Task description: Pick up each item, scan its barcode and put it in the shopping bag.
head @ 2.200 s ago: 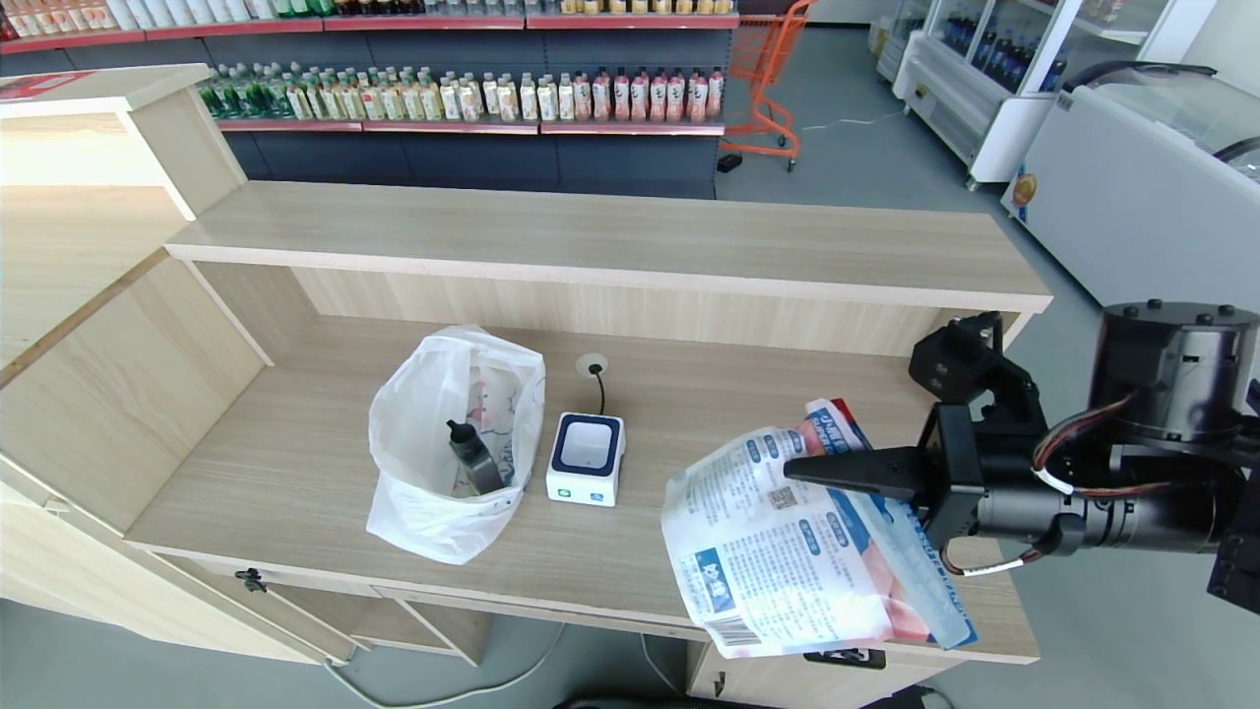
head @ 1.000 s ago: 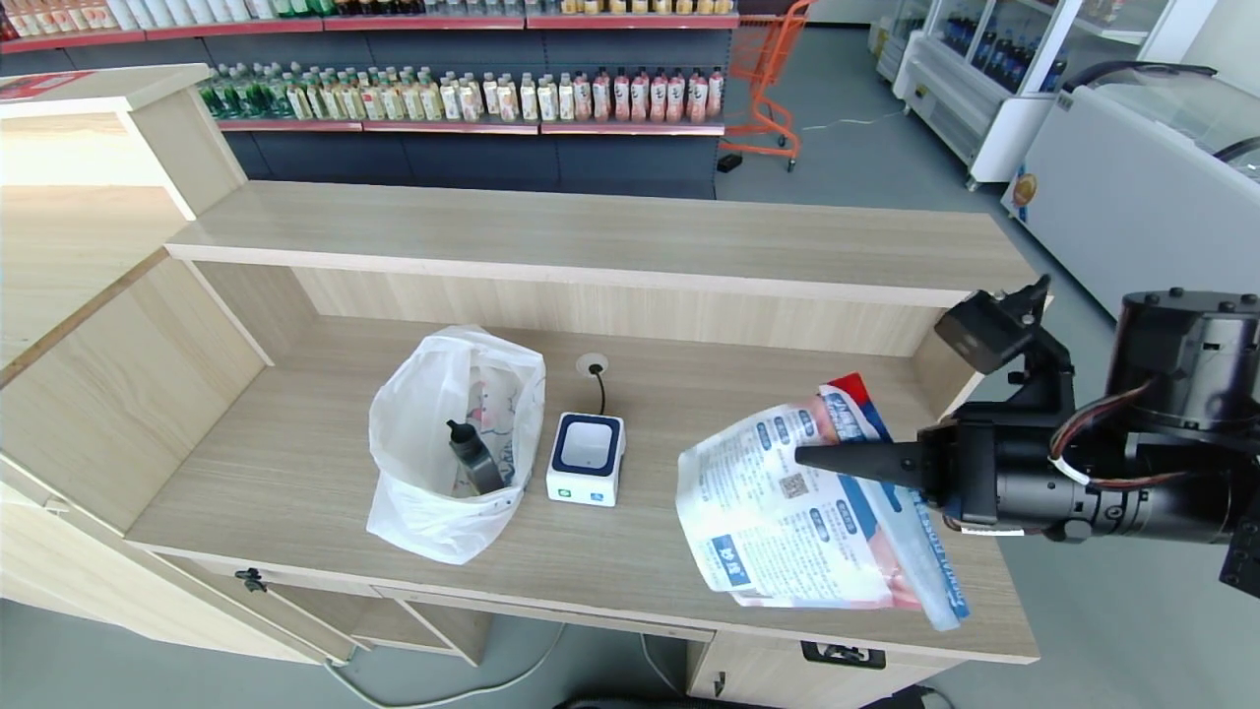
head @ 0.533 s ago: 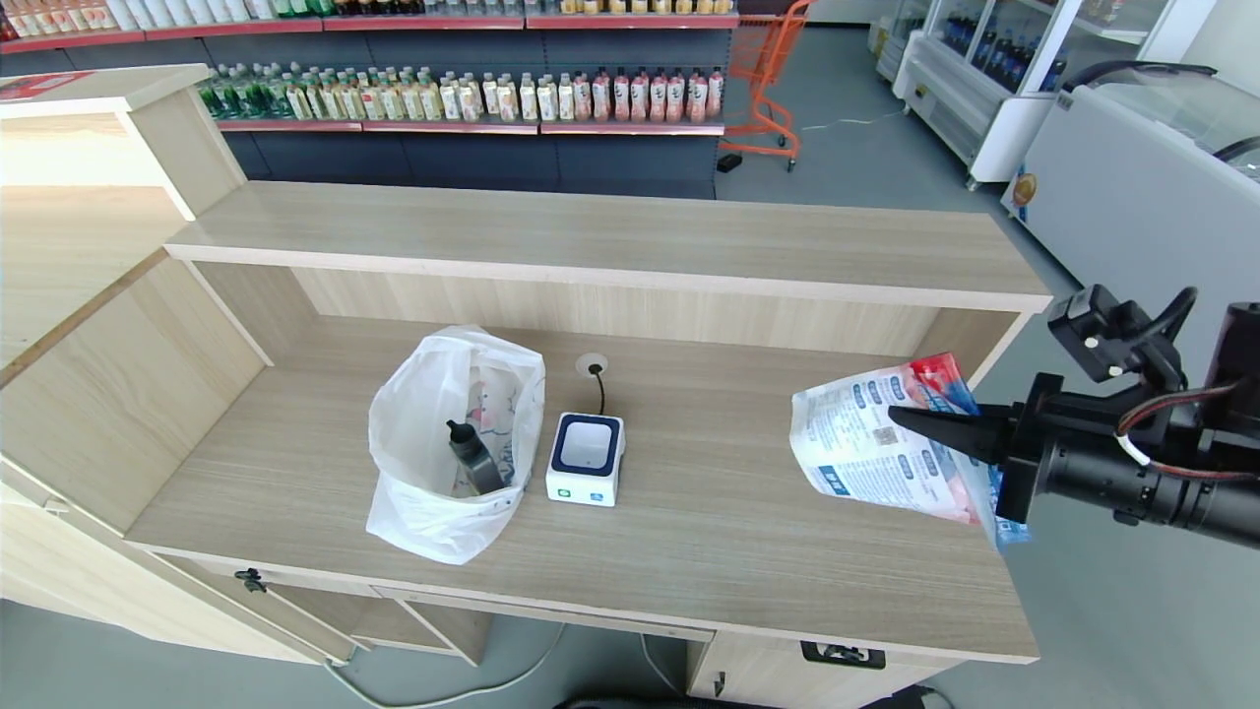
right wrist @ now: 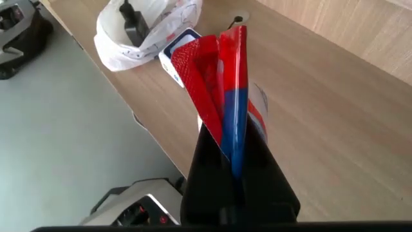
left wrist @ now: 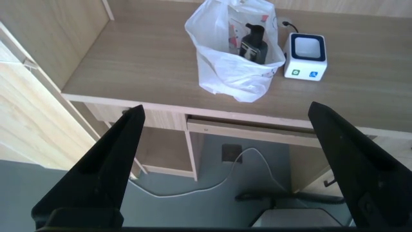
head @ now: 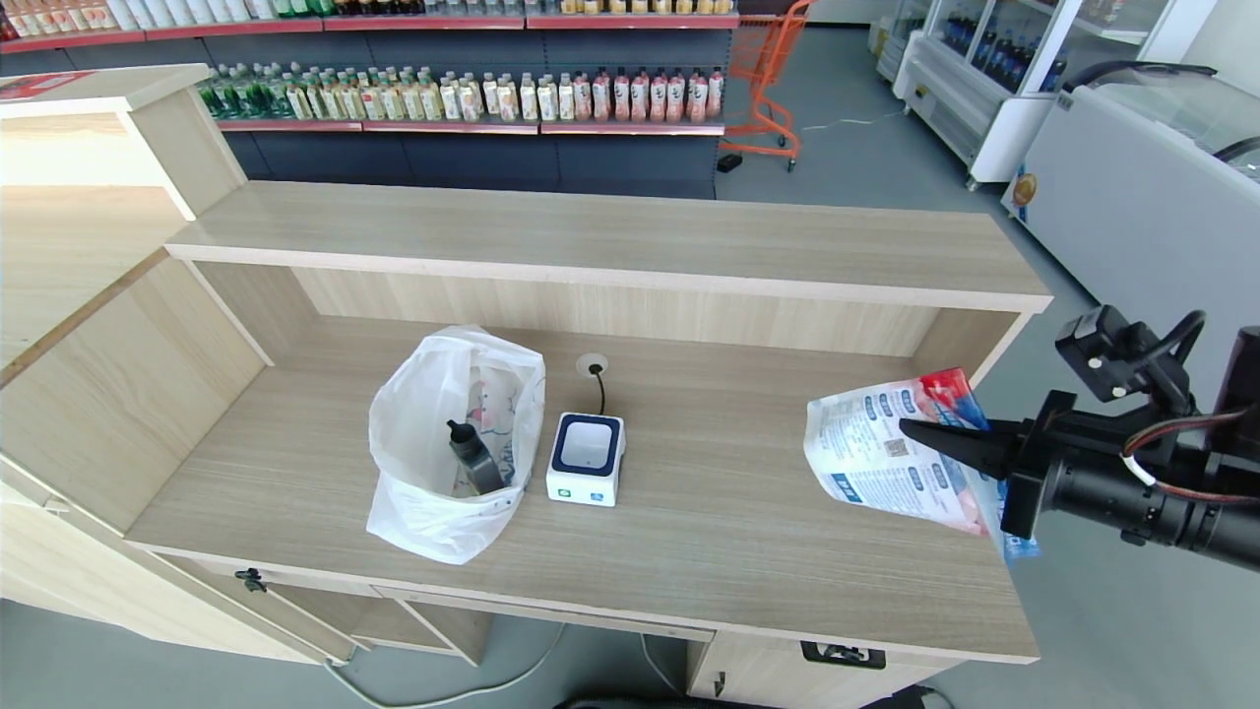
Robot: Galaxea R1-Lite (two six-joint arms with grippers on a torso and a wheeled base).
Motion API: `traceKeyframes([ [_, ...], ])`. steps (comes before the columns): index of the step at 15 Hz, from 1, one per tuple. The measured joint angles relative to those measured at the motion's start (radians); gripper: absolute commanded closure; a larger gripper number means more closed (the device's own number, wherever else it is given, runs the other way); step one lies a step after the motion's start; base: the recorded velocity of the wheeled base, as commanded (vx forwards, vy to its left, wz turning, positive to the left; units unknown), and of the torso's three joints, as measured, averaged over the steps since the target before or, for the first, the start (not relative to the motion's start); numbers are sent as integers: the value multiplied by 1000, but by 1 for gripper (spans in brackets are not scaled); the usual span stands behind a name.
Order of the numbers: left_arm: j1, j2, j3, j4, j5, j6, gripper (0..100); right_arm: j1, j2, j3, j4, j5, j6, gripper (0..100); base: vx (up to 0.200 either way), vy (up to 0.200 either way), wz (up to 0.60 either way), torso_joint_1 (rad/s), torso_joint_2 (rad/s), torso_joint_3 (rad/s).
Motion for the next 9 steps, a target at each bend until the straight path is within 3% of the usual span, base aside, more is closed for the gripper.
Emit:
traceKeyframes([
  [3, 0, 0, 0, 0, 0, 0, 0, 6, -10, -14, 0, 4, 92, 100, 0, 200, 0, 1, 2, 2],
  [9, 1, 0, 0, 0, 0, 1, 0, 8, 26, -74, 0, 4, 116, 100, 0, 200, 0, 2, 3, 2],
])
